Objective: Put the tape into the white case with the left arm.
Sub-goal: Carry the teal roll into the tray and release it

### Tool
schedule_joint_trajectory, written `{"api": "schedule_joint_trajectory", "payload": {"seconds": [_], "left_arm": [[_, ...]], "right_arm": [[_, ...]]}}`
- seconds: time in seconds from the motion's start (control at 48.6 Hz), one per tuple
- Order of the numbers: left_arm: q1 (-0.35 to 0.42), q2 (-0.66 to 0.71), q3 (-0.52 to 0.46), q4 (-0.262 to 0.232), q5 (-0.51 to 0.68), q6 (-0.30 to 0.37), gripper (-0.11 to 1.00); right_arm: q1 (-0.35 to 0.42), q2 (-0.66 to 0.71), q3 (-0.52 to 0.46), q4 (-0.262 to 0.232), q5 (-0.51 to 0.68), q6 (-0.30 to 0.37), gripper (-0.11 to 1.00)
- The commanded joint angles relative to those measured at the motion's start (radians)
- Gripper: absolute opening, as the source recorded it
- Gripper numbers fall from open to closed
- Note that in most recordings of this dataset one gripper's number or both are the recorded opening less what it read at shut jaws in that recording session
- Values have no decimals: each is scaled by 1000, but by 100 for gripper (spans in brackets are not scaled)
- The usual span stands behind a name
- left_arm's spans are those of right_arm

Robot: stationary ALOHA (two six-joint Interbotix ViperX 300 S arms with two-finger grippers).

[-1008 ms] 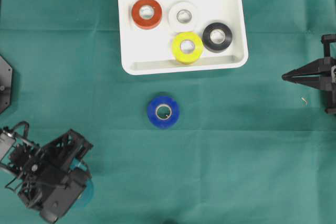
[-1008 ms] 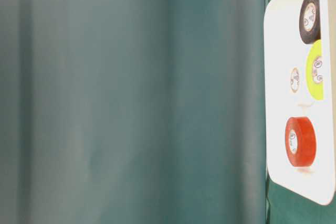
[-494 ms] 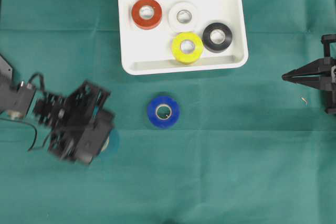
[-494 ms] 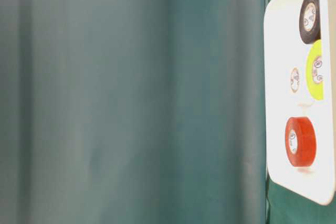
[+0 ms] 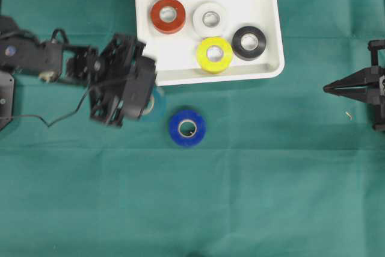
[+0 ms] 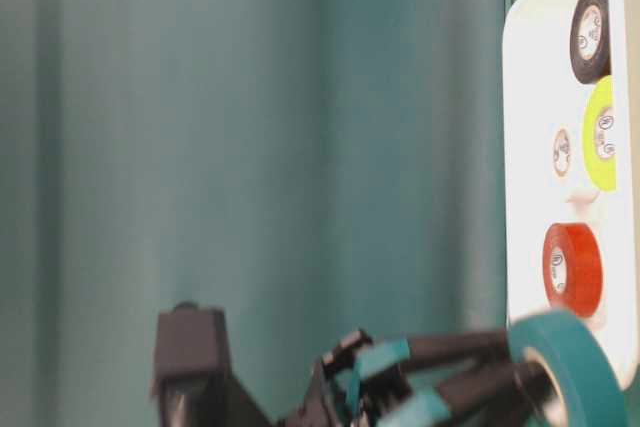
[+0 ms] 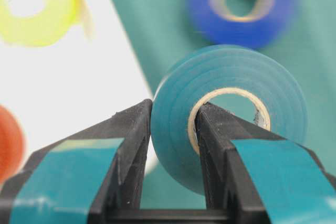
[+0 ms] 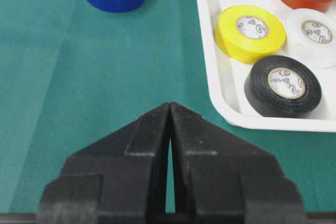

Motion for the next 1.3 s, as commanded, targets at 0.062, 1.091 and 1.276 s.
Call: {"api": "schedule_joint_trajectory", "payload": {"seconds": [0.062,1.091,1.276], "left_arm": [[63,34,-54,0,-48,21,24],[225,213,-178,-2,-60,74,25],[221,198,-164,-2,-58,74,65]], "right_arm": [[-2,6,-11,0,-5,2,-9],[-2,6,-11,-2,-5,2,-9],[-2,6,-9,0,-5,2,-9]]}}
